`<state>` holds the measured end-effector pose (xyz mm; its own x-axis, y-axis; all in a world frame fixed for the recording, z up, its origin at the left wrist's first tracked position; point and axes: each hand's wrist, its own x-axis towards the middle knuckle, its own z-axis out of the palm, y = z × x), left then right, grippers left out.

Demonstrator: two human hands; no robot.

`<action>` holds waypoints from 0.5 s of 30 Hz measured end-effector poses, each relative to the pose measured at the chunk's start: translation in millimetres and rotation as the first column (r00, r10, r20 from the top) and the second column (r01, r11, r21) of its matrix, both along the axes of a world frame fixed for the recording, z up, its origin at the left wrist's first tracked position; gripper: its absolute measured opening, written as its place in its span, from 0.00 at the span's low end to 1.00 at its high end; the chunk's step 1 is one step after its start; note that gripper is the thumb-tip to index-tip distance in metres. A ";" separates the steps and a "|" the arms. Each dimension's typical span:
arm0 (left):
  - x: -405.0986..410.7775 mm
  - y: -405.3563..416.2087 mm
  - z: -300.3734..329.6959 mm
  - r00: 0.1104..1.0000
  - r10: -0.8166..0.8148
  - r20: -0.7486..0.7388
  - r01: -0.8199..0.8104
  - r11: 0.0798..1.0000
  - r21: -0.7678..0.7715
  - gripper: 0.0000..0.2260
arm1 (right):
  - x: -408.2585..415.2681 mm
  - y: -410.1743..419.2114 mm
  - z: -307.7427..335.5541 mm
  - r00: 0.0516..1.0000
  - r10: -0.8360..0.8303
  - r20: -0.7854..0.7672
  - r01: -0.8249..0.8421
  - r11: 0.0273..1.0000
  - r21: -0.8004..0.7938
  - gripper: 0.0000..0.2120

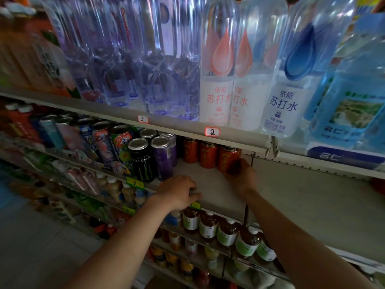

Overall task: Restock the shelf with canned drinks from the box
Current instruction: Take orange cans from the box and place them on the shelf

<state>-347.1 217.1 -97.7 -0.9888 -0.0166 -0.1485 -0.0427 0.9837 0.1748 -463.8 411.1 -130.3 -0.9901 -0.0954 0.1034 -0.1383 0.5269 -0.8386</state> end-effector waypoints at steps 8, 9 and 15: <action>51.6 -15.4 -17.4 0.710 0.104 -0.697 0.114 0.959 0.260 0.07 | 92.4 6.5 54.5 0.944 -0.051 -0.327 0.017 0.994 -0.107 0.15; 66.8 -16.3 -28.0 0.682 0.171 -0.711 0.083 0.948 0.307 0.07 | 119.3 0.5 53.1 0.919 0.049 -0.392 -0.106 0.987 -0.124 0.10; 159.6 -41.1 -163.8 0.777 0.608 -0.165 -0.461 0.727 0.510 0.10 | 199.9 -61.9 -66.4 0.583 0.803 0.128 -0.803 0.593 -0.060 0.08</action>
<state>-187.5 175.9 -261.5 -0.8242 -0.5655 0.0290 -0.4112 0.6330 0.6559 -263.9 349.2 -196.7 -0.5130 -0.8582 -0.0187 -0.3997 0.2581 -0.8796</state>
